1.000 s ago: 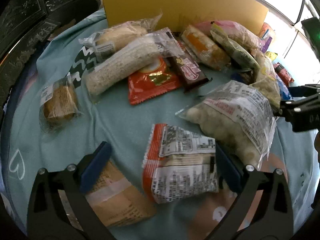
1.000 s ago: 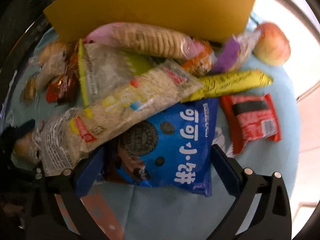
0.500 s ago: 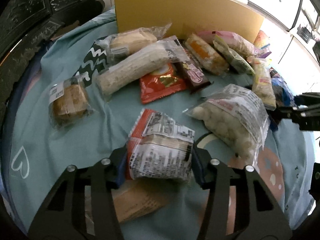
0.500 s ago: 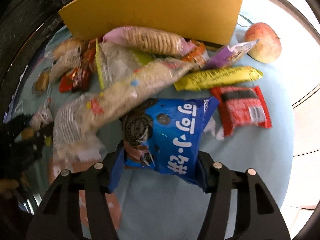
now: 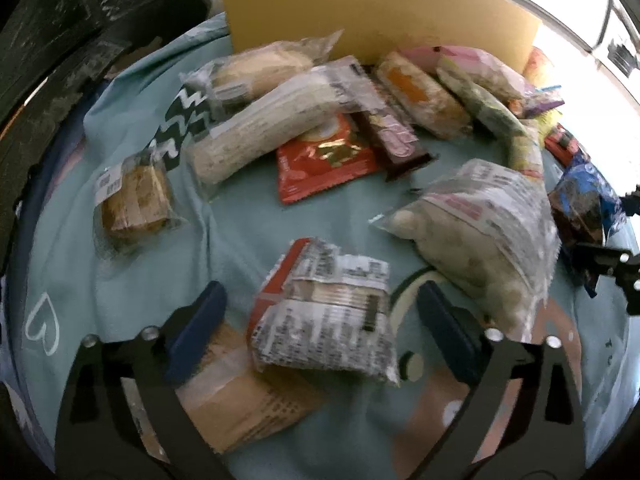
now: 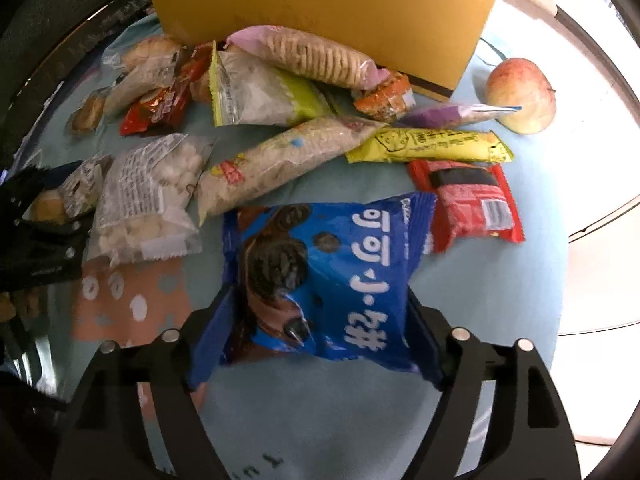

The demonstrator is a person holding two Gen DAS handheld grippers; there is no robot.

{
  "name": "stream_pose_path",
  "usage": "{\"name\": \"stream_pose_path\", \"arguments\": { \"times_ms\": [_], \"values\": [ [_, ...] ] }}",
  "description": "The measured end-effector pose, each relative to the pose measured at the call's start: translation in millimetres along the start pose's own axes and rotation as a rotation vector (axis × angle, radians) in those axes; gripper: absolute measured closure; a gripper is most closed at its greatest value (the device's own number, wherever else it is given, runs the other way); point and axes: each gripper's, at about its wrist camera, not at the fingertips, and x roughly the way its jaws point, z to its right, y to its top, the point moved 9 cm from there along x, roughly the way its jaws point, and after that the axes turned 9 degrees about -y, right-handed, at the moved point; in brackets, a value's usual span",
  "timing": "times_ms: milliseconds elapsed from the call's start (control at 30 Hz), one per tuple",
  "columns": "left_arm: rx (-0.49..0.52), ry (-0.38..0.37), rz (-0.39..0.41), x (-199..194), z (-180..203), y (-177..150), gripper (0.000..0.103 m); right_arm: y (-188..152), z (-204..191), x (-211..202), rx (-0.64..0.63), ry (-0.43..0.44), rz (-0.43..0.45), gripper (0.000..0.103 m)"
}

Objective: Organize snacks
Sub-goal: 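Carry both packets to the yellow box and open both tools to drop them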

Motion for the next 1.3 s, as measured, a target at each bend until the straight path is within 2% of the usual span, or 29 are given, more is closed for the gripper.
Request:
{"name": "stream_pose_path", "arguments": {
  "times_ms": [67,133,200,267,300,333,567,1000,1167,1300],
  "values": [
    [0.004,-0.001,-0.001,0.9,-1.7,1.1,0.002,0.3,-7.5,9.2,0.037,0.039,-0.018,0.021],
    [0.013,-0.007,-0.006,0.7,-0.8,1.0,0.003,2.4,-11.4,8.2,0.009,0.021,-0.007,0.03],
    [0.045,-0.038,0.01,-4.1,5.0,1.2,0.02,3.6,-12.5,4.6,0.026,0.045,-0.007,0.035],
    [0.081,-0.038,0.025,-8.9,10.0,2.1,0.051,7.2,-6.2,-1.4,0.043,0.05,0.006,0.046],
    [0.076,-0.052,0.026,-10.9,10.8,2.1,0.054,6.8,-4.6,-4.0,0.05,0.055,0.007,0.046],
    [0.048,-0.087,0.029,-14.4,10.5,3.0,0.054,5.6,-2.3,-5.7,0.061,0.062,0.005,0.048],
    [0.008,-0.149,0.095,-43.4,7.7,12.8,0.055,-3.7,9.7,-22.3,0.126,0.112,0.014,0.051],
    [0.035,-0.166,0.123,-64.3,19.8,13.2,0.055,-18.2,39.6,-74.1,0.185,0.168,0.081,0.051],
    [0.031,-0.163,0.135,-71.7,19.3,16.2,0.055,-13.6,42.3,-83.6,0.211,0.18,0.104,0.051],
    [0.044,-0.165,0.172,-84.4,19.9,32.6,0.055,1.9,52.0,-99.4,0.258,0.207,0.138,0.051]
  ]
}}
